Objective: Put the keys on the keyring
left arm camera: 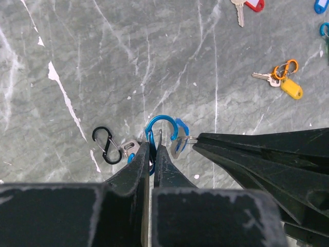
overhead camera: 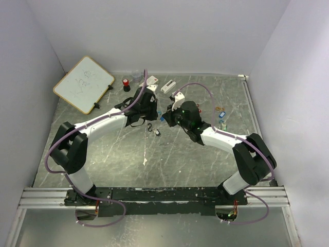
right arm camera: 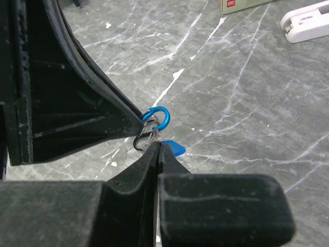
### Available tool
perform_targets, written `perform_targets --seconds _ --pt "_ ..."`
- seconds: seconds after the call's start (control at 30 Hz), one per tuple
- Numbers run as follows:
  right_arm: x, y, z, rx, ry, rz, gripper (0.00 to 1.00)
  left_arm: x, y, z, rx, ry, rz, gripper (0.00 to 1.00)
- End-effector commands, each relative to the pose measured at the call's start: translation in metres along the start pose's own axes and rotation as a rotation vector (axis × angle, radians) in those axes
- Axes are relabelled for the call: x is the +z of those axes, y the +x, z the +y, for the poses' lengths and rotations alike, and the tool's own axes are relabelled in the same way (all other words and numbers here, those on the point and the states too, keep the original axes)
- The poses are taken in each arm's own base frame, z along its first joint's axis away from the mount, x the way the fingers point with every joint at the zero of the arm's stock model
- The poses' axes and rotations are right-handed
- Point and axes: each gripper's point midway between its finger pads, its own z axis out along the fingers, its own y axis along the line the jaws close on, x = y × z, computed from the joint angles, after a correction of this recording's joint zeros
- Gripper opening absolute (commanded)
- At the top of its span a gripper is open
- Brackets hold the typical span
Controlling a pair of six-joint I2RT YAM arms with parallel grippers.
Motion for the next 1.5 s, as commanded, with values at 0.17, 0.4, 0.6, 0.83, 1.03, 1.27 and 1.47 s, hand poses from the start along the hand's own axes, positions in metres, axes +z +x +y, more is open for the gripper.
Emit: perform_targets --seconds 0.17,0.4,0.6,0.83,1.03,1.27,1.47 --pt "-0.005 -0.012 0.005 -0.016 -0.025 -0.045 0.00 0.000 -0.009 -0.022 0.013 0.064 -0.010 0.07" --pt "-0.004 -0.010 0.003 -0.016 -0.016 -0.041 0.00 -0.001 -0.011 -0.024 0.019 0.069 -0.013 0.07" --pt "-0.004 -0.010 -0.001 -0.017 0.005 -0.040 0.00 -0.003 -0.010 -0.026 0.025 0.075 -0.010 0.07" --pt "-0.004 -0.009 -0.006 -0.015 0.030 -0.043 0.00 -0.007 -0.006 -0.027 0.029 0.088 -0.001 0.07" --pt "-0.003 -0.007 -0.010 -0.008 0.052 -0.039 0.00 -0.011 -0.004 -0.027 0.031 0.090 0.000 0.07" --pt "-0.006 -0.011 -0.019 0.006 0.106 -0.058 0.00 -0.016 -0.002 -0.028 0.040 0.100 0.008 0.07" --pt "-0.008 -0.013 -0.023 0.006 0.134 -0.066 0.00 -0.019 0.001 -0.028 0.048 0.108 0.015 0.07"
